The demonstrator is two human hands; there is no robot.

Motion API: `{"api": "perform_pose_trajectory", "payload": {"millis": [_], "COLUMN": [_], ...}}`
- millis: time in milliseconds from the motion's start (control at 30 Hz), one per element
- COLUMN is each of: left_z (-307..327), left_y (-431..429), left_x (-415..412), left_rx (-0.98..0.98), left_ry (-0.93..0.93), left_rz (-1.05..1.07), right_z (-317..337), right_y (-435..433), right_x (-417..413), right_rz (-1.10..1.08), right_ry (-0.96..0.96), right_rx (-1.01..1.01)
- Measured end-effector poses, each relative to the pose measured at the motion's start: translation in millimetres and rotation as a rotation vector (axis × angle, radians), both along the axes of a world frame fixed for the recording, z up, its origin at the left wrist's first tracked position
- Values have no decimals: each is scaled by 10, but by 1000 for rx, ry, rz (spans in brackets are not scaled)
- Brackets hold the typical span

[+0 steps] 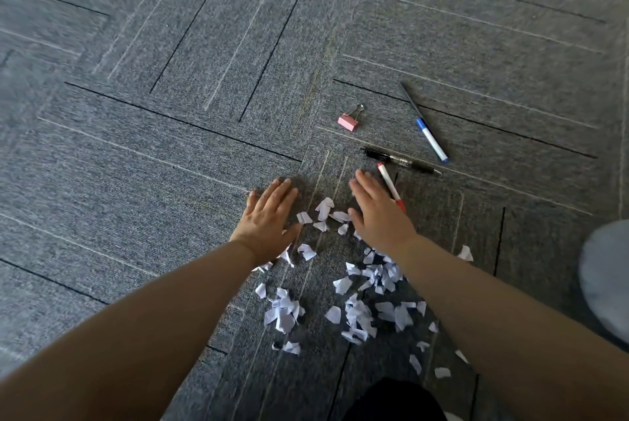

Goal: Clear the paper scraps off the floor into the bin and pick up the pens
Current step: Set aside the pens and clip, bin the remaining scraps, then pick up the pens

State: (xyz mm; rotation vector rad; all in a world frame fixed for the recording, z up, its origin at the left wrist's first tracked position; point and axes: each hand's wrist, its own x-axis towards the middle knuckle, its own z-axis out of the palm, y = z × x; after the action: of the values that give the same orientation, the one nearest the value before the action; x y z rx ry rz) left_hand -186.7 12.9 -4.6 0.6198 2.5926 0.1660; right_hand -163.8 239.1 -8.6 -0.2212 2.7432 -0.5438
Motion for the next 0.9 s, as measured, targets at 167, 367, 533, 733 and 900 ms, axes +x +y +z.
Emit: {"api": "perform_pose_trajectory", "payload": {"millis": [167,367,533,733,900], "left_z": [28,-37,-33,-20,-29], "left_y": [-86,-9,-22,-69,-51], "left_x": [143,100,154,396,243], "left_rx": [21,-21,-17,2,-33], "left_ry": [-22,26,-70,80,3], "left_rz": [-219,53,21,-353,-35], "right_z": [36,-71,-64,89,27], "right_y": [-76,179,133,-91,120], "right_x": [431,355,545,759,475], "right_rz": [105,-126,-12,67,7], "right_ry": [141,62,43,180,76], "right_rx": [-135,-4,-48,-147,-6]}}
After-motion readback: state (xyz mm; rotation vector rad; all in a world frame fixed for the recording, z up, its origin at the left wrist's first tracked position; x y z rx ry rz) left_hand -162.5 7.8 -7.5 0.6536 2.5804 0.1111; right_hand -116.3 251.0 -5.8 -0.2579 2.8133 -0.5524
